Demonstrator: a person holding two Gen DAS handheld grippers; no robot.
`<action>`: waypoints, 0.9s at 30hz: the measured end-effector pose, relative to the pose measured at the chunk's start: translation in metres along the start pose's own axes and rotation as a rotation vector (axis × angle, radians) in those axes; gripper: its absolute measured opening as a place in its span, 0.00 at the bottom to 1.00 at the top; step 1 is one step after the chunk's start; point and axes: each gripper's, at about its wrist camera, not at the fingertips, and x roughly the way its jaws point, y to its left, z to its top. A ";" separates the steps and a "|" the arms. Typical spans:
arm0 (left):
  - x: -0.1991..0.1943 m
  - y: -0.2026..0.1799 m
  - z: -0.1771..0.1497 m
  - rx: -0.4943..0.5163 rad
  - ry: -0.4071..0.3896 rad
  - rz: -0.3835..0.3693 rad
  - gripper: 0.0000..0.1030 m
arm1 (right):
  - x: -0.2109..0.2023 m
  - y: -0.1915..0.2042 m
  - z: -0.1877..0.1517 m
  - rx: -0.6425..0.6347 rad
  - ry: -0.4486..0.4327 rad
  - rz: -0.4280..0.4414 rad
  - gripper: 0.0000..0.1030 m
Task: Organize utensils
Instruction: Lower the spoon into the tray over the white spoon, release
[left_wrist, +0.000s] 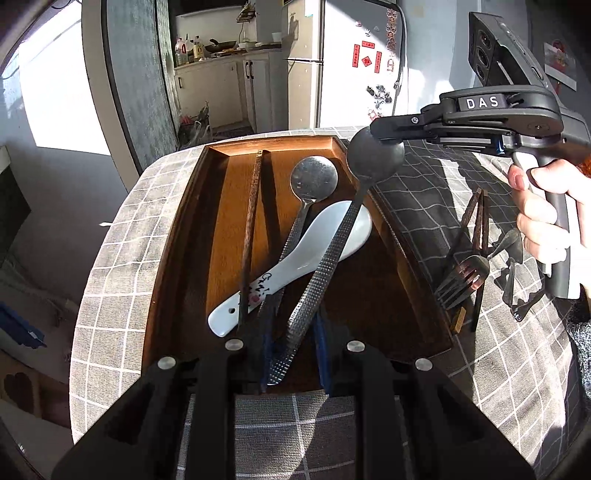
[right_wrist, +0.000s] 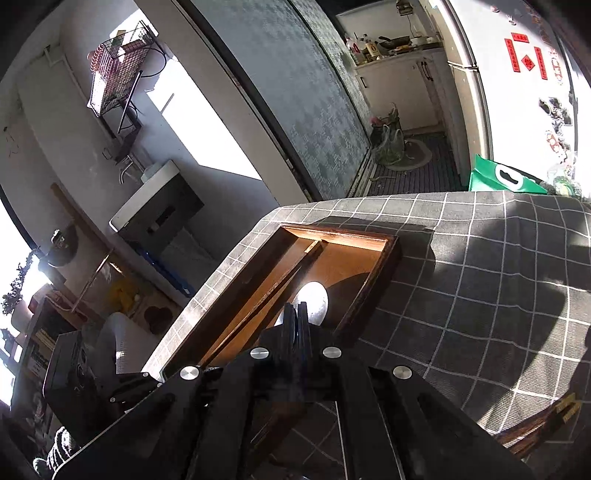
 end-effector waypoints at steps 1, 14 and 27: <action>0.000 0.001 0.000 -0.005 0.001 0.010 0.22 | 0.010 0.000 0.000 0.003 0.016 -0.003 0.02; 0.021 0.009 0.018 -0.043 0.026 0.024 0.22 | 0.045 -0.005 0.014 0.041 0.014 -0.083 0.03; -0.016 -0.042 0.010 0.115 -0.056 -0.107 0.77 | -0.099 -0.043 -0.020 0.072 -0.103 -0.117 0.76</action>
